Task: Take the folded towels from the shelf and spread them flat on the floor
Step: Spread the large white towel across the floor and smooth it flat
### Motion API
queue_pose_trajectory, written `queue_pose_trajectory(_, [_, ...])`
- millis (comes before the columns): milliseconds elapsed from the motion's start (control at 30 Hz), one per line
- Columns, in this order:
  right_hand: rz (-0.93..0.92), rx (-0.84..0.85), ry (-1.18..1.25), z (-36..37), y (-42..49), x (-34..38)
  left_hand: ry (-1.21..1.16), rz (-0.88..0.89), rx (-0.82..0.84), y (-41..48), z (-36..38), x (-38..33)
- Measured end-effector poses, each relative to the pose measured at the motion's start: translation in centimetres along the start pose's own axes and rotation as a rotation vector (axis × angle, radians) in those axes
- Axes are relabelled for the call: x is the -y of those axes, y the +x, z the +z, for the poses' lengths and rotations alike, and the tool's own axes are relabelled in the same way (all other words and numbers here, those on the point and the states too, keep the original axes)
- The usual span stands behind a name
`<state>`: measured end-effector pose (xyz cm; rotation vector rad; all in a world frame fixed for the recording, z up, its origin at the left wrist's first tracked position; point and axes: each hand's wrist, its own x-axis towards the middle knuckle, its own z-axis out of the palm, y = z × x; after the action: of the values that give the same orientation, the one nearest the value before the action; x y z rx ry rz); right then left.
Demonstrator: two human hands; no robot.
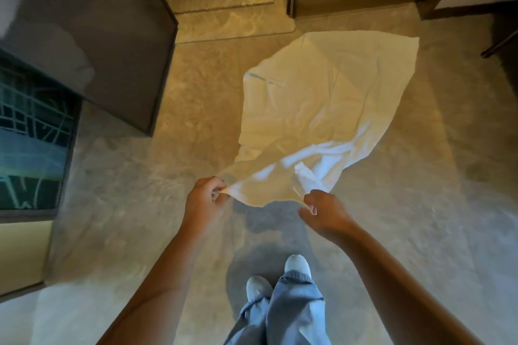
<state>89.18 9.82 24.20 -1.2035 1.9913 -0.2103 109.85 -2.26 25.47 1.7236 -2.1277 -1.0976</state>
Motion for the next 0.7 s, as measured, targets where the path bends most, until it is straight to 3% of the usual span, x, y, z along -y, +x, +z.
queue_pose_trajectory(133, [0.075, 0.094, -0.107, -0.6, 0.6, 1.5, -0.071, 0.026, -0.003, -0.9, -0.7, -0.5])
queue_pose_trajectory(267, [0.025, 0.046, -0.149, -0.5, 0.7, 2.8, -0.148, 0.048, 0.015, -1.9, 0.7, -2.2])
queue_pose_trajectory(400, [-0.129, 0.036, -0.051, 0.5, 1.3, 4.3, -0.204, 0.081, 0.064, -2.2, 2.6, -3.5])
queue_pose_trajectory(533, [-0.065, 0.024, 0.217, 1.3, 1.7, 4.1, -0.262, 0.029, 0.061, -2.1, 3.3, -3.0])
queue_pose_trajectory(700, [-0.018, -0.060, 0.322, 0.9, 1.8, 3.3, -0.357, -0.144, 0.246, -1.7, 3.6, -2.0])
